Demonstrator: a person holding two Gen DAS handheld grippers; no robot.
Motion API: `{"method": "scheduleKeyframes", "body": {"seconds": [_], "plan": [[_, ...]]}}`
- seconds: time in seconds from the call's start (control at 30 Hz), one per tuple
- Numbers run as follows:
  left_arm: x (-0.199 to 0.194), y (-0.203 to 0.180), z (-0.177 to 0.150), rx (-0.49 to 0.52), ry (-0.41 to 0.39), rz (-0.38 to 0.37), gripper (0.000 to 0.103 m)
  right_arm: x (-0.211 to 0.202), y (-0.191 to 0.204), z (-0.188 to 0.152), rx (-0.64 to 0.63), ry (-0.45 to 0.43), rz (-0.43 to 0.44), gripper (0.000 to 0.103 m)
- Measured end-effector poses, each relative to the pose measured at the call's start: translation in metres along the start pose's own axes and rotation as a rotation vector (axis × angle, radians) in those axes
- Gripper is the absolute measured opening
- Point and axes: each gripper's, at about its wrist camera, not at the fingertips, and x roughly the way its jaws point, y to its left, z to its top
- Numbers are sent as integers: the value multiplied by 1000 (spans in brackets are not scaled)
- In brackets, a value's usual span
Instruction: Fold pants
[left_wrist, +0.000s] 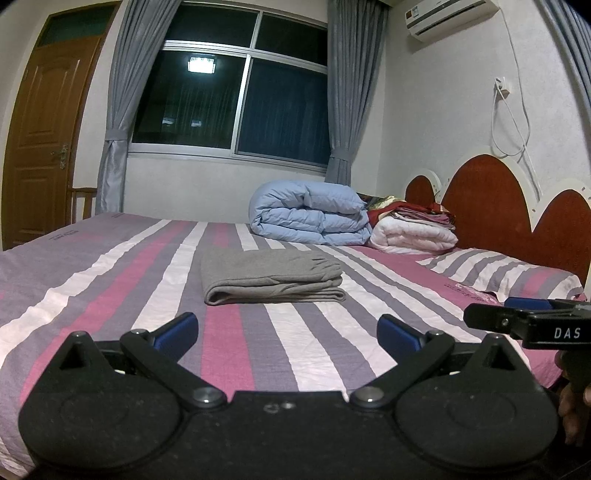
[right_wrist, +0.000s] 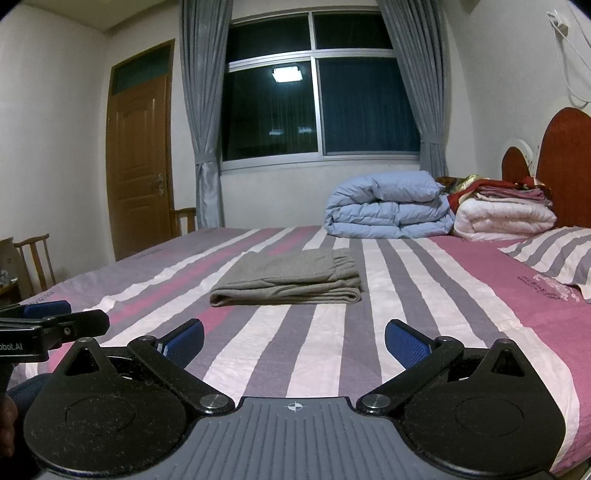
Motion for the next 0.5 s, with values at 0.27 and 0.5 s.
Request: {"method": "scheduleKeyframes", "body": {"seconds": [0.27, 0.5], "plan": [[-1, 0, 1, -2, -2, -7, 97, 0, -1, 0, 0, 0, 0, 103], [0, -1, 2, -1, -4, -5, 97, 0, -2, -1, 3, 3, 0, 103]]}}
